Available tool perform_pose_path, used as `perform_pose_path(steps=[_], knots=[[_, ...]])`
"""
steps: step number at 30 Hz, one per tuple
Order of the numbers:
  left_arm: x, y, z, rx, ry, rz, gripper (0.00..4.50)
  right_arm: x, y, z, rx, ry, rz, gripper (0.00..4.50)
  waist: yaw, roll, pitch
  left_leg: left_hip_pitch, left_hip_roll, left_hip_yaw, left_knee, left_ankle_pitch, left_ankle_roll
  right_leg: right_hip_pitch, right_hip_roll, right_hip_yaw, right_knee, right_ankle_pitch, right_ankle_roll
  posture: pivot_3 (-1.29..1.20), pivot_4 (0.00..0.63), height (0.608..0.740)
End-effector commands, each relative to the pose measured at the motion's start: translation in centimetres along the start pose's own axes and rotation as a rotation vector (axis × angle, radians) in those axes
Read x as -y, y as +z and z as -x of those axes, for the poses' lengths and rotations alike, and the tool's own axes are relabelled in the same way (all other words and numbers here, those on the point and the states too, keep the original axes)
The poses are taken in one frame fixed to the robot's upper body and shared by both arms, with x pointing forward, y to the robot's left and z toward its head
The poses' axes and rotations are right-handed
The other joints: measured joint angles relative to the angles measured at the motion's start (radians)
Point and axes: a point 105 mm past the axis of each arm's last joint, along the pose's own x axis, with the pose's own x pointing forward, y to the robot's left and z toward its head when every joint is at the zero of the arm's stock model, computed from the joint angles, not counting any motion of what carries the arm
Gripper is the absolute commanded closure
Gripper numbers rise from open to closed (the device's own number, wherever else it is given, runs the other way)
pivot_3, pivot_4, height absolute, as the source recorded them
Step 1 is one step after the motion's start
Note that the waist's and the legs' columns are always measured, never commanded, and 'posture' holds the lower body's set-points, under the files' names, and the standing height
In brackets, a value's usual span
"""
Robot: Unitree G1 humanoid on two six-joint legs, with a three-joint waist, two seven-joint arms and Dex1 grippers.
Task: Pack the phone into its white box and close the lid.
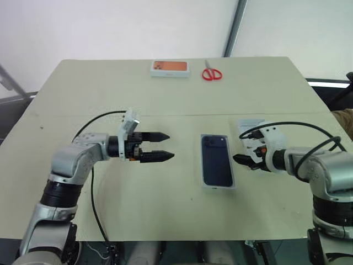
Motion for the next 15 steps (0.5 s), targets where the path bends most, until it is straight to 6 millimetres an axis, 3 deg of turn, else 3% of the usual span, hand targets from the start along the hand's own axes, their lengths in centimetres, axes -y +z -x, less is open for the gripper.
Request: perform_pose_path(steps=[1,6,10,15], knots=[[0.3,1.3,0.8,0.016,0.02,-0.224,0.03,0.6,1.1,0.4,0.016,-0.07,0.035,0.0,-0.002,0.0,0.0,0.0,0.0,0.0,0.0,0.0,0.0,0.0,0.0,0.0,0.0,0.0,0.0,0.0,0.15,0.74],[0.3,1.0,0.7,0.038,0.031,-0.301,0.03,0.1,0.7,-0.2,-0.011,-0.071,0.057,0.0,-0.001,0.0,0.0,0.0,0.0,0.0,0.0,0.0,0.0,0.0,0.0,0.0,0.0,0.0,0.0,0.0,0.15,0.74],[0.9,0.9,0.6,0.073,0.003,-0.281,0.03,-0.8,0.7,-0.4,-0.006,-0.04,0.065,0.0,-0.002,0.0,0.0,0.0,0.0,0.0,0.0,0.0,0.0,0.0,0.0,0.0,0.0,0.0,0.0,0.0,0.15,0.74],[0.8,0.4,1.2,0.078,-0.012,-0.235,0.03,-0.5,0.4,-0.7,-0.004,-0.073,0.024,0.0,-0.01,0.0,0.0,0.0,0.0,0.0,0.0,0.0,0.0,0.0,0.0,0.0,0.0,0.0,0.0,0.0,0.15,0.74]])
